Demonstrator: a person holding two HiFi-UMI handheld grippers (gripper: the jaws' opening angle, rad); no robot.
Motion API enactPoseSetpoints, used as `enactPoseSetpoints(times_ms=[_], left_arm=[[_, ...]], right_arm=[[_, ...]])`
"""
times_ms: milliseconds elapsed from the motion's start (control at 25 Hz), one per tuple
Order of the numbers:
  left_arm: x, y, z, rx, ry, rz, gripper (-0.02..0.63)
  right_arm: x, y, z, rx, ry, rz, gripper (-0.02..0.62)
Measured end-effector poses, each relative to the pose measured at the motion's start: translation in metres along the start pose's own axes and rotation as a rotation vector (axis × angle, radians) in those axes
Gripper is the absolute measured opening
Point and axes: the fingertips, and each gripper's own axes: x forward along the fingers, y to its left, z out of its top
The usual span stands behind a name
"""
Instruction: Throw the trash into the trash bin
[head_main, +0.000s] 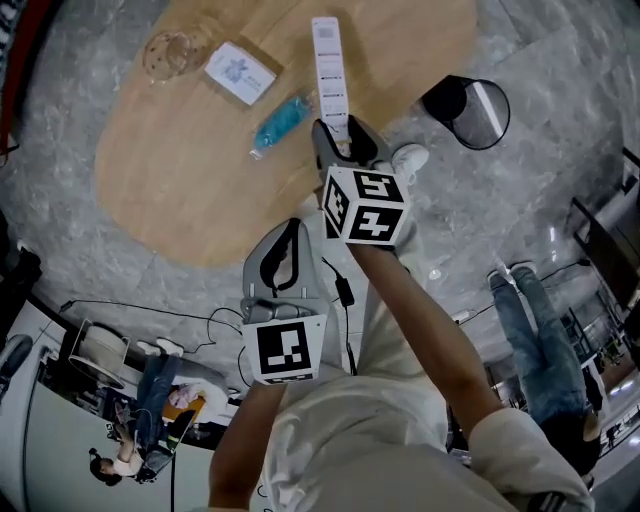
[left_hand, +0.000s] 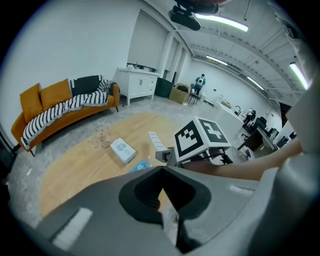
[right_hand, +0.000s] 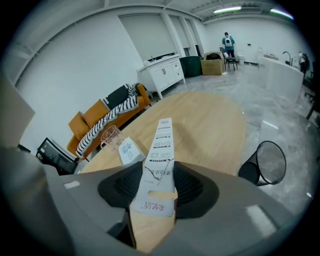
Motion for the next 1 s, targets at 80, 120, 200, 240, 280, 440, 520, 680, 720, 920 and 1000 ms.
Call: enactPoseSetpoints(times_ms=[80,120,200,240,280,440,520,680,720,920,1000], left_arm=[[0.005,-0.015,0.004,0.018,0.006,-0.014,0.0],[0.008,-0.023,0.006,0.026,0.008,-0.022,0.0],[0.013,-0.04,0.008,0.049,0.014,-0.036,0.0],[0.015,-0.049,0.01,0.062,0.017,-0.045,0.0],[0.018,-0.058,0.012,0.071,0.019,-0.055,0.0],[0.029,-0.094,0.018,0.118,0.027,-0.094,0.0],[0.033,-0.113,0.02,0.146,0.036,-0.109,0.0],[0.049,-0.151,0.024,0.187,0.054,-0.143,0.0],[0.054,-0.159,0.023,0.204,0.065,-0.15,0.0],[0.085,-0.209,0.022,0.262,0.095,-0.185,0.0],[0.1,-0.23,0.021,0.274,0.103,-0.194,0.0]], right_arm=[[-0.008,-0.016,0.006,0.014,-0.012,0.0,0.216],[-0.012,-0.024,0.009,0.02,-0.016,0.001,0.216],[-0.021,-0.039,0.014,0.029,-0.025,0.002,0.216],[-0.026,-0.047,0.017,0.031,-0.032,0.0,0.216],[-0.031,-0.055,0.021,0.033,-0.04,-0.003,0.216],[-0.052,-0.093,0.033,0.068,-0.079,-0.026,0.216],[-0.063,-0.115,0.038,0.091,-0.095,-0.043,0.216],[-0.081,-0.163,0.041,0.146,-0.116,-0.082,0.215],[-0.085,-0.176,0.042,0.159,-0.12,-0.093,0.216],[-0.1,-0.245,0.04,0.219,-0.128,-0.139,0.216],[-0.105,-0.274,0.036,0.241,-0.126,-0.153,0.216]])
